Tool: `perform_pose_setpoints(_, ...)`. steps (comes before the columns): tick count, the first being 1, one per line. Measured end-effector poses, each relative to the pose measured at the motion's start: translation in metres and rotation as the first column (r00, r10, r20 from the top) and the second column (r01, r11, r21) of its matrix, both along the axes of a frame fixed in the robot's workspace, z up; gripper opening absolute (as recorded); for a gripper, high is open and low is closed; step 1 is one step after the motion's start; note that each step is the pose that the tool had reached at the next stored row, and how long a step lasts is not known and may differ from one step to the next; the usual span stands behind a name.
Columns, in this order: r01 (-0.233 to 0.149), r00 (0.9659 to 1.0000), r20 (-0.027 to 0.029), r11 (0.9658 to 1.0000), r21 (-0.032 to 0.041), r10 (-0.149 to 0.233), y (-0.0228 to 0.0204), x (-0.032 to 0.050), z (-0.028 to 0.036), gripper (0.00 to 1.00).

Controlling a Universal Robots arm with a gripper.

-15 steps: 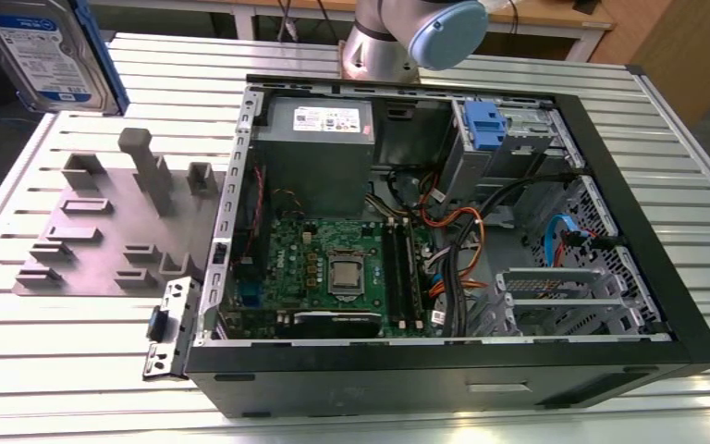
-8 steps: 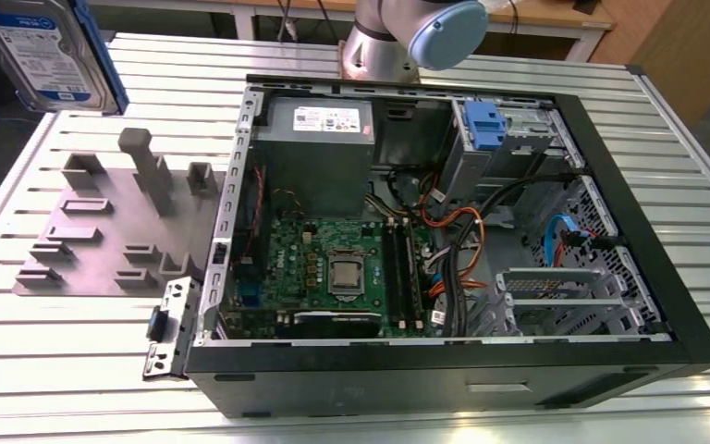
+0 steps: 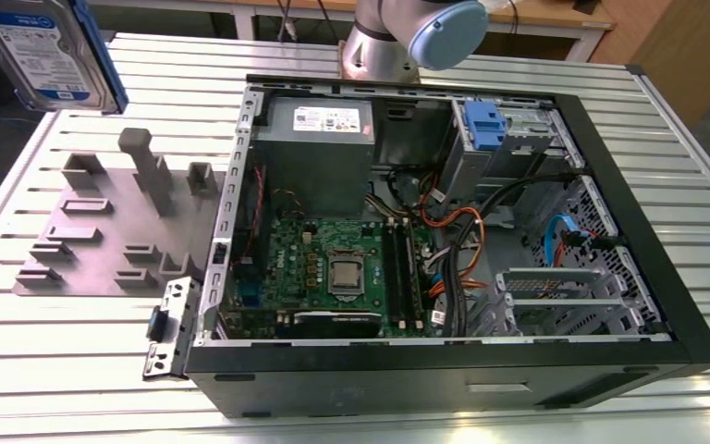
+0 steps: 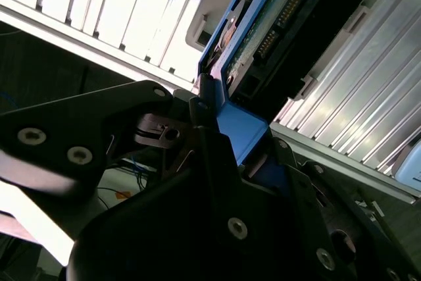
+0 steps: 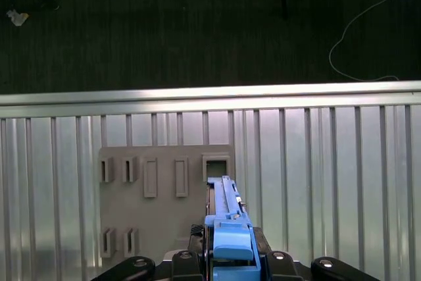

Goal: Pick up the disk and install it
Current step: 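Pick up the disk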

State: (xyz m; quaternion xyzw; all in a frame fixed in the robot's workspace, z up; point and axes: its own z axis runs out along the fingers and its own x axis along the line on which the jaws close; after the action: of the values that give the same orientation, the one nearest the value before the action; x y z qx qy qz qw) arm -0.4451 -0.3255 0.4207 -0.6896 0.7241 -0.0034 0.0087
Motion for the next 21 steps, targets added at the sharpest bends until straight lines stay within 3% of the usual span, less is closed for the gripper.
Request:
perform_pose_setpoints(17,0.000,1.0000,0.0001,1.0000,-0.0028,0.000,0.0000,0.0000,0.0055,0.37)
perform_pose_setpoints(18,0.000,1.0000,0.0002,1.0000,-0.0060,0.000,0.0000,0.0000,0.0087,0.37)
perform_pose_setpoints(21,0.000,1.0000,0.0001,1.0000,-0.0074,0.000,0.0000,0.0000,0.0092,0.37)
